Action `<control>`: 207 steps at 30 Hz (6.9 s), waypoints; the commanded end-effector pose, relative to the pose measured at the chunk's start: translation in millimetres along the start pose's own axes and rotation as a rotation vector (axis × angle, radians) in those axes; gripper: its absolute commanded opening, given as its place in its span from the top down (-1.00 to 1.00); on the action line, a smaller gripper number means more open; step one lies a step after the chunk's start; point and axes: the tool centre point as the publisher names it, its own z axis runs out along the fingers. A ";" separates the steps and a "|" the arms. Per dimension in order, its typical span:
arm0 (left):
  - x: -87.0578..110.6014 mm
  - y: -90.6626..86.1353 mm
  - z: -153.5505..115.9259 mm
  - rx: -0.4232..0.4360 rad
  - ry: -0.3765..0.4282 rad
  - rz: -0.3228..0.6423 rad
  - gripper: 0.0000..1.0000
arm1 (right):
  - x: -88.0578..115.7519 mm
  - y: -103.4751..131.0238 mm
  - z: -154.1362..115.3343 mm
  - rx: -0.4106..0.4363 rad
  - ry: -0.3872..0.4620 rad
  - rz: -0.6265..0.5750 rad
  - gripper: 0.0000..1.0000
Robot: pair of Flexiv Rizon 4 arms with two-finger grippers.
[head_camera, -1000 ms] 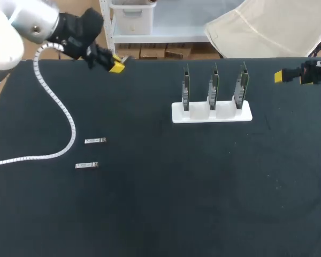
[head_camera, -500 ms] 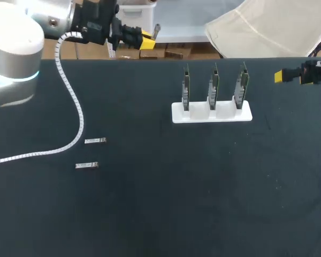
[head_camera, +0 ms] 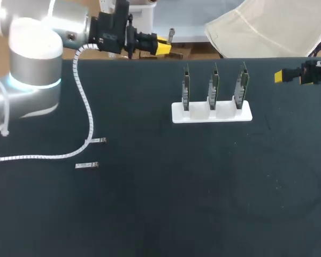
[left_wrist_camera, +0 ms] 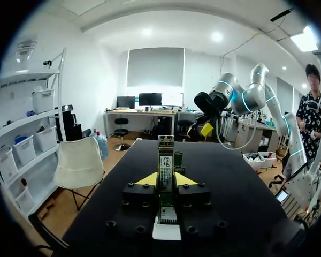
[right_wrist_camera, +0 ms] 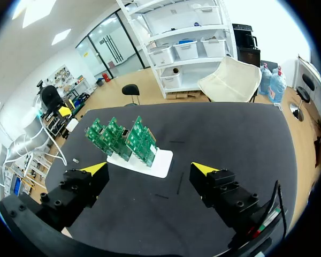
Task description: Pick up the optical module with the left hand, and insert it into the network port with the right hand.
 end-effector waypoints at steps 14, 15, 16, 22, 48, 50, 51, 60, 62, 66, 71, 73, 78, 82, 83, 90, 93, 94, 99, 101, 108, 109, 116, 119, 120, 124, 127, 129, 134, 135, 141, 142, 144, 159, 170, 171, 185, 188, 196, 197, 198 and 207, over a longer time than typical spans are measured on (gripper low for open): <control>1.0 -9.7 30.8 0.043 -0.086 -0.019 1.00 | 0.4 1.2 -0.2 0.006 -0.001 0.001 -1.00; 1.3 -10.9 32.9 0.054 -0.098 -0.027 1.00 | 0.4 1.2 -0.2 0.006 -0.001 0.001 -1.00; 1.9 -11.8 34.7 0.063 -0.105 -0.034 1.00 | 0.4 1.2 -0.2 0.006 -0.001 0.001 -1.00; 3.0 -14.4 39.2 0.064 -0.115 -0.042 1.00 | 0.4 1.2 -0.2 0.006 -0.001 0.001 -1.00; 13.5 -20.1 44.5 0.094 -0.143 -0.115 1.00 | 0.4 1.2 -0.2 0.006 -0.001 0.001 -1.00; 13.2 -20.4 44.6 0.096 -0.145 -0.112 1.00 | 0.4 1.2 -0.2 0.006 -0.001 0.001 -1.00; 13.2 -20.5 44.9 0.099 -0.147 -0.112 1.00 | 0.4 1.2 -0.2 0.006 -0.001 0.001 -1.00; 10.2 -19.3 48.5 0.131 -0.147 -0.079 1.00 | 0.4 1.2 -0.2 0.006 -0.001 0.001 -1.00; 10.4 -19.1 49.1 0.140 -0.154 -0.082 1.00 | 0.4 1.2 -0.2 0.006 -0.001 0.001 -1.00; 10.8 -18.8 49.8 0.148 -0.161 -0.085 1.00 | 0.4 1.2 -0.2 0.006 -0.001 0.001 -1.00; 10.4 -19.1 48.2 0.150 -0.166 -0.083 1.00 | 0.4 1.2 -0.2 0.006 -0.001 0.001 -1.00; 10.6 -18.0 45.2 0.145 -0.167 -0.072 1.00 | 0.4 1.2 -0.2 0.006 -0.001 0.001 -1.00; 10.5 -17.7 43.1 0.139 -0.166 -0.070 1.00 | 0.4 1.2 -0.2 0.006 -0.001 0.001 -1.00; 10.5 -17.7 43.1 0.139 -0.166 -0.070 1.00 | 0.4 1.2 -0.2 0.006 -0.001 0.001 -1.00; 10.5 -17.7 43.1 0.139 -0.166 -0.070 1.00 | 0.4 1.2 -0.2 0.006 -0.001 0.001 -1.00; 10.5 -17.7 43.1 0.139 -0.166 -0.070 1.00 | -1.6 -4.5 -3.5 -0.019 -0.006 -0.020 -1.00; 10.5 -17.7 43.1 0.139 -0.166 -0.070 1.00 | -17.0 -14.1 -10.1 -0.132 0.005 -0.070 -1.00; 10.5 -17.7 43.1 0.139 -0.166 -0.070 1.00 | -23.6 -14.5 -11.2 -0.159 0.002 -0.107 -1.00; 10.5 -17.7 43.1 0.139 -0.166 -0.070 1.00 | -54.6 -0.2 -7.2 -0.310 -0.002 -0.247 -1.00; 10.5 -17.7 43.1 0.139 -0.166 -0.070 1.00 | -61.2 12.4 -2.2 -0.392 0.041 -0.319 -1.00; 10.5 -17.7 43.1 0.139 -0.166 -0.070 1.00 | -71.9 46.7 24.3 -0.536 0.103 -0.462 -1.00; 10.5 -17.7 43.1 0.139 -0.166 -0.070 1.00 | -73.1 50.7 28.4 -0.542 0.112 -0.475 -1.00; 10.5 -17.7 43.1 0.139 -0.166 -0.070 1.00 | -83.3 69.2 40.9 -0.552 0.109 -0.501 -1.00; 10.5 -17.7 43.1 0.139 -0.166 -0.070 1.00 | -83.3 69.2 40.9 -0.552 0.109 -0.501 -1.00; 10.5 -17.7 43.1 0.139 -0.166 -0.070 1.00 | -83.3 69.2 40.9 -0.552 0.109 -0.501 -1.00; 10.5 -17.7 43.1 0.139 -0.166 -0.070 1.00 | -83.3 69.2 40.9 -0.552 0.109 -0.501 -1.00; 10.5 -17.7 43.1 0.139 -0.166 -0.070 1.00 | -83.3 69.2 40.9 -0.552 0.109 -0.501 -1.00; 10.5 -17.7 43.1 0.139 -0.166 -0.070 1.00 | -83.3 69.2 40.9 -0.552 0.109 -0.501 -1.00; 10.5 -17.7 43.1 0.139 -0.166 -0.070 1.00 | -83.3 69.2 40.9 -0.552 0.109 -0.501 -1.00; 10.5 -17.7 43.1 0.139 -0.166 -0.070 1.00 | -83.3 69.2 40.9 -0.552 0.109 -0.501 -1.00; 10.5 -17.7 43.1 0.139 -0.166 -0.070 1.00 | -85.3 97.4 47.3 -0.629 0.142 -0.670 -1.00; 10.5 -17.7 43.1 0.139 -0.166 -0.070 1.00 | -85.0 102.2 48.2 -0.646 0.149 -0.708 -1.00; 10.5 -17.7 43.1 0.139 -0.166 -0.070 1.00 | -84.1 110.8 49.6 -0.689 0.168 -0.762 -1.00; 10.5 -17.7 43.1 0.139 -0.166 -0.070 1.00 | -83.6 137.5 67.7 -0.756 0.210 -0.938 -1.00; 10.5 -17.7 43.1 0.139 -0.166 -0.070 1.00 | -95.7 163.0 82.7 -0.810 0.174 -0.945 -1.00; 10.5 -17.7 43.1 0.139 -0.166 -0.070 1.00 | -95.7 165.2 84.9 -0.814 0.174 -0.950 -1.00; 10.5 -17.7 43.1 0.139 -0.166 -0.070 1.00 | -94.3 180.5 102.4 -0.843 0.186 -0.909 -1.00; 10.5 -17.7 43.1 0.139 -0.166 -0.070 1.00 | -93.3 182.3 105.6 -0.839 0.189 -0.904 -1.00; 10.5 -17.7 43.1 0.139 -0.166 -0.070 1.00 | -93.5 186.7 112.7 -0.828 0.189 -0.890 -1.00; 10.5 -17.7 43.1 0.139 -0.166 -0.070 1.00 | -92.9 187.5 113.5 -0.827 0.191 -0.890 -1.00; 10.5 -17.7 43.1 0.139 -0.166 -0.070 1.00 | -92.6 188.1 114.2 -0.826 0.192 -0.887 -1.00; 10.5 -17.7 43.1 0.139 -0.166 -0.070 1.00 | -91.0 193.2 120.6 -0.808 0.190 -0.861 -1.00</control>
